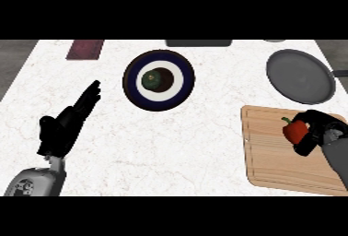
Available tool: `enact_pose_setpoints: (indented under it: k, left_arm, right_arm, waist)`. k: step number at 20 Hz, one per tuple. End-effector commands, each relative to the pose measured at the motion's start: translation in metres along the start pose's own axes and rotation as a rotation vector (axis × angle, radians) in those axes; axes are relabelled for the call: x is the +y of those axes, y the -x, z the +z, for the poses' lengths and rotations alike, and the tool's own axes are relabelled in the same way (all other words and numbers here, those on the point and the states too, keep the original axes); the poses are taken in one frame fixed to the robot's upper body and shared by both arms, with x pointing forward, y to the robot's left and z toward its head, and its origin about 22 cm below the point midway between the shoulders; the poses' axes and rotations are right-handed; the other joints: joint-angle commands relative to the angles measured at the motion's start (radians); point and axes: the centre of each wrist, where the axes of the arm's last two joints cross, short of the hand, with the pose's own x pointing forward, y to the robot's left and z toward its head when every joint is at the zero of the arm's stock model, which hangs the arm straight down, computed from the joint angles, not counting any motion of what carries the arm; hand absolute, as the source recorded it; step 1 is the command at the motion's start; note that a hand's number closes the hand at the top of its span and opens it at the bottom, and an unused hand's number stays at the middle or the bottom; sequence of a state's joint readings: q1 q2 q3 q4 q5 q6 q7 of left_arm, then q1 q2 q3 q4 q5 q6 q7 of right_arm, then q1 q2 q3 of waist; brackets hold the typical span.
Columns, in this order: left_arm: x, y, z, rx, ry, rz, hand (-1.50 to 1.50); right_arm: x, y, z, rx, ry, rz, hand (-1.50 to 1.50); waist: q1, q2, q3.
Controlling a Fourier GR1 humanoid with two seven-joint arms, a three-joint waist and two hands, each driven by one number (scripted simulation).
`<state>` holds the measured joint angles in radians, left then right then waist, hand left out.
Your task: Pick the bell pepper from the cutting board and place it in the pan
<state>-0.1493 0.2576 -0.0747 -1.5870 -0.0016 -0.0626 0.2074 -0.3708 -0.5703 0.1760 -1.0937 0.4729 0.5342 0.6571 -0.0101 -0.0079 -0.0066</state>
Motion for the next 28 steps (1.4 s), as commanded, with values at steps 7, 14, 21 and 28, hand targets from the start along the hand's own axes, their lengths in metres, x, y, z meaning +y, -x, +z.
enact_pose_setpoints:
  k: [7, 14, 21, 28]
  left_arm:
    - [0.006, 0.004, 0.006, 0.028, -0.051, -0.001, 0.00]
    - [0.008, 0.014, 0.008, 0.022, -0.044, 0.010, 0.00]
    - [-0.008, -0.010, 0.005, -0.005, -0.008, 0.002, 0.00]
    - [-0.005, 0.004, 0.008, -0.012, 0.008, -0.007, 0.00]
  right_arm:
    - [0.024, -0.058, 0.101, -0.904, 0.463, 0.168, 1.50]
    - [0.015, 0.005, 0.144, -1.051, 0.829, 0.025, 1.50]
    - [0.025, 0.060, 0.136, -0.942, 0.878, -0.188, 1.50]
    - [-0.003, 0.035, 0.080, -0.959, 0.813, -0.390, 1.50]
  waist:
    - [-0.057, -0.023, 0.010]
    - [-0.053, -0.004, 0.008]
    - [-0.005, 0.005, 0.007]
    - [0.019, 0.009, 0.007]
